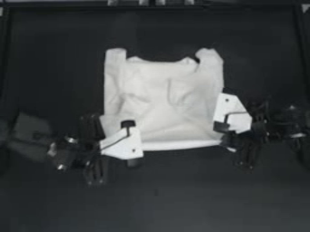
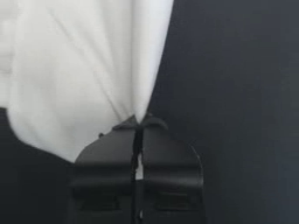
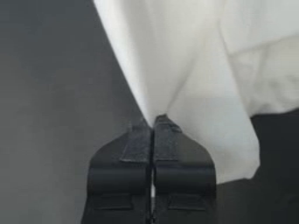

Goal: Fold shirt

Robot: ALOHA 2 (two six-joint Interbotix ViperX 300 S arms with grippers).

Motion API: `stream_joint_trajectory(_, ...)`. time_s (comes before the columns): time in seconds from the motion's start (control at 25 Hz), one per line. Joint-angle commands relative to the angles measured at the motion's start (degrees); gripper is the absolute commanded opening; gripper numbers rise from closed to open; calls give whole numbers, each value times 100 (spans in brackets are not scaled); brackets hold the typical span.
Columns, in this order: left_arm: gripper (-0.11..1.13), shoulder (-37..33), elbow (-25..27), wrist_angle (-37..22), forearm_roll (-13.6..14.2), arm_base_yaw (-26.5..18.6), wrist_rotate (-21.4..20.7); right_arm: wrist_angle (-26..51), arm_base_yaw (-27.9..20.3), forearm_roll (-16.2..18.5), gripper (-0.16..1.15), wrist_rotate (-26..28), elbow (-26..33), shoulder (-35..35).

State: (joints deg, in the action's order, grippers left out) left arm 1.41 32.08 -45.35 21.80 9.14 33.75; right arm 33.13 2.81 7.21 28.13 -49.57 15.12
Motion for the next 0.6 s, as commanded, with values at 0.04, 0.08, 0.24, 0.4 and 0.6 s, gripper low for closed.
stream_joint_trajectory(0.04, 4, -580, -44, -396, 70, 396, 431, 211, 360, 343, 6, 510, 255, 141)
stream_joint_trajectory(0.08, 4, -606, -53, -501, 79, 510, 554, 264, 475, 457, 6, 677, 299, 141)
stream_joint_trajectory(0.24, 4, -633, -123, -773, 79, 967, 1081, 519, 896, 747, 6, 1406, 475, 141)
stream_joint_trajectory(0.4, 4, -650, -220, -879, 132, 1362, 1644, 809, 1362, 1020, 6, 2180, 650, 141)
stream_joint_trajectory(0.6, 4, -773, -360, -932, 281, 1626, 2162, 923, 1705, 1125, 6, 2865, 773, 149)
